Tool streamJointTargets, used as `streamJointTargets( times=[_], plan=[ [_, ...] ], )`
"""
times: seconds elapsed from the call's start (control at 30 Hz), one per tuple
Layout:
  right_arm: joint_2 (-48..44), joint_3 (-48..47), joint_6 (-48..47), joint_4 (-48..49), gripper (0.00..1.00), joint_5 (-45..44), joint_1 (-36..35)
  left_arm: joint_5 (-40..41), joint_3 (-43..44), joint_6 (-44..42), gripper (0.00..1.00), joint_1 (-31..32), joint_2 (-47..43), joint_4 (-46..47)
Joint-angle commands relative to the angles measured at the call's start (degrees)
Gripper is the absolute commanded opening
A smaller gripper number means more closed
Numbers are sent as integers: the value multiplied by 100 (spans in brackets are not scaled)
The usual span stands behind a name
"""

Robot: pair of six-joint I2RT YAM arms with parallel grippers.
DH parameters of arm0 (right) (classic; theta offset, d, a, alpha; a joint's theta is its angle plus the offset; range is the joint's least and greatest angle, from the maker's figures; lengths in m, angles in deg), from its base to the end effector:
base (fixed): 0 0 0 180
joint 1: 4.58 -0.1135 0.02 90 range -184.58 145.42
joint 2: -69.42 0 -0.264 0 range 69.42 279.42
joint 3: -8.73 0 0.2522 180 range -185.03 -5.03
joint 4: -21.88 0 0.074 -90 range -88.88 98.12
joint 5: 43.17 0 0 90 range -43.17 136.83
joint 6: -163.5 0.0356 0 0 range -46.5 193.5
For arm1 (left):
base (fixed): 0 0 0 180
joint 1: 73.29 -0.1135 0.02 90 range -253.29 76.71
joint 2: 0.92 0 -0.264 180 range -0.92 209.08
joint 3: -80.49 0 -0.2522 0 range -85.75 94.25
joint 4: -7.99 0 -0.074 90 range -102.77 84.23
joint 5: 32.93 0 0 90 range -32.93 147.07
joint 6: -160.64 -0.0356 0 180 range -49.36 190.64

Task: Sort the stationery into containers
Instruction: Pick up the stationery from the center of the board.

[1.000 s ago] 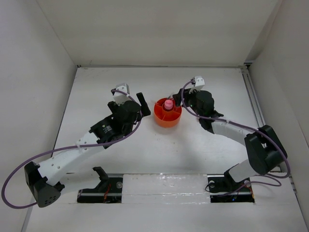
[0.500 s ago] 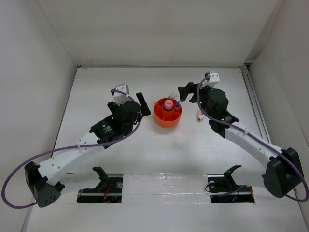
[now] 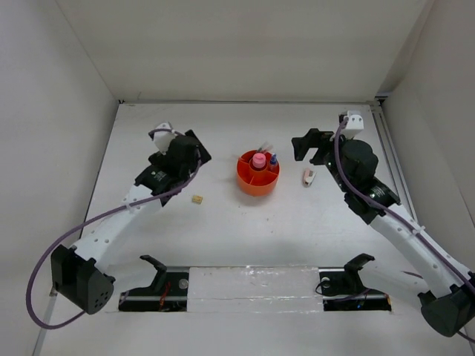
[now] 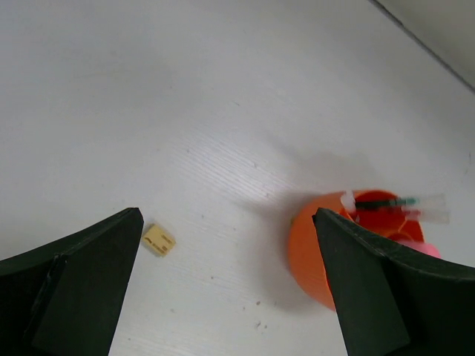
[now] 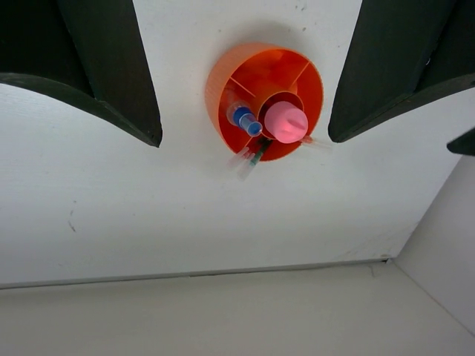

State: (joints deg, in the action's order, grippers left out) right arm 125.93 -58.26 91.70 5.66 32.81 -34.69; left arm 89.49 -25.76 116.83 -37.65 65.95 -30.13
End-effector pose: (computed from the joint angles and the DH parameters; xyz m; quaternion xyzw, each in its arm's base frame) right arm 0.2036 0.1081 0.3687 0.0051 0.7406 0.1899 0.6445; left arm 0.2189 -0.1335 0.3325 -0.2133 0.8206 -0.1247 0.5153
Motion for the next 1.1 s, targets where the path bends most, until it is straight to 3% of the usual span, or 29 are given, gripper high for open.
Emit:
streamJointTargets(
  times=[0.0,0.07,0.27,0.4,0.8,0.97,1.07],
  plan=[
    [-281,-328,70,-509,100,-145,-57,-1017,-171,100,100,-767,-412,229],
    [-343,-389,70,-711,100,-93,-109,-1150,-346,284,100,-1153,-473,230],
    [-281,-495,-44,-765,100,776,-109,-1019,-672,881,100,-1156,-166,-69],
    [-228,-495,-44,-765,100,884,-232,-1212,-936,1286,100,-1156,71,-17],
    [-447,-381,-44,-659,100,1051,-452,-1643,-593,2059,98,-1156,1811,-455],
    [-501,-381,-44,-607,100,1103,-452,-1643,-699,2385,89,-1156,1873,-403],
    [-501,-381,8,-607,100,1173,-452,-1590,-699,2499,74,-1156,2048,-403]
  ],
)
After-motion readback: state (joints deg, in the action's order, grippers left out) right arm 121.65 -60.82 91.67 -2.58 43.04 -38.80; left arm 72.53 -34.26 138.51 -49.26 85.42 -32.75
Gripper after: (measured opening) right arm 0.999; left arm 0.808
